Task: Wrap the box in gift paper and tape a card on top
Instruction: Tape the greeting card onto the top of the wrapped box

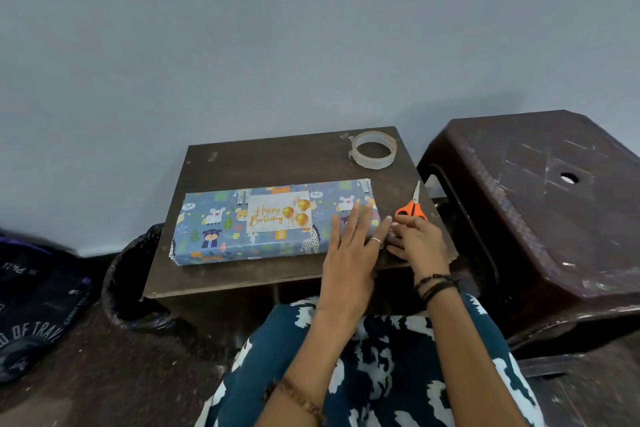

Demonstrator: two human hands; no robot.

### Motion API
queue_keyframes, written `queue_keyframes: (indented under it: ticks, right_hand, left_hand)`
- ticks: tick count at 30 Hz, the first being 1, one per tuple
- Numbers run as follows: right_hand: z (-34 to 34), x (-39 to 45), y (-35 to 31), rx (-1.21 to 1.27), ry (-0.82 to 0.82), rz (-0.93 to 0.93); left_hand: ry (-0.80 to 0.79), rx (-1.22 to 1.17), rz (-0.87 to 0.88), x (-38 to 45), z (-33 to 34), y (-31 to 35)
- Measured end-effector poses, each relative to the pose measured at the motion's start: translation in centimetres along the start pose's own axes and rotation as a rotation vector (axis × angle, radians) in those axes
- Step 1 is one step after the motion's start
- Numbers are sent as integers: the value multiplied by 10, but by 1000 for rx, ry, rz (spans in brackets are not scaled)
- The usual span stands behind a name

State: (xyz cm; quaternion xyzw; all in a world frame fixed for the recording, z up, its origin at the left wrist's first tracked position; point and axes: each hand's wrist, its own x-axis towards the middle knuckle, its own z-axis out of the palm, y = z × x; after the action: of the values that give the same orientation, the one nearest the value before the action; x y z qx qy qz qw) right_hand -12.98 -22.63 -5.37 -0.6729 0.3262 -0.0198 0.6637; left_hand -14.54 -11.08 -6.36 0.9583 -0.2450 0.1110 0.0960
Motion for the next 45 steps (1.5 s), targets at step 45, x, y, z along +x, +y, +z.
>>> queue_keyframes:
  ticks: [45]
  right_hand:
    - [-4, -146, -163, -217, -231, -1292]
  left_hand:
    - [543, -885, -251, -18, -208, -16]
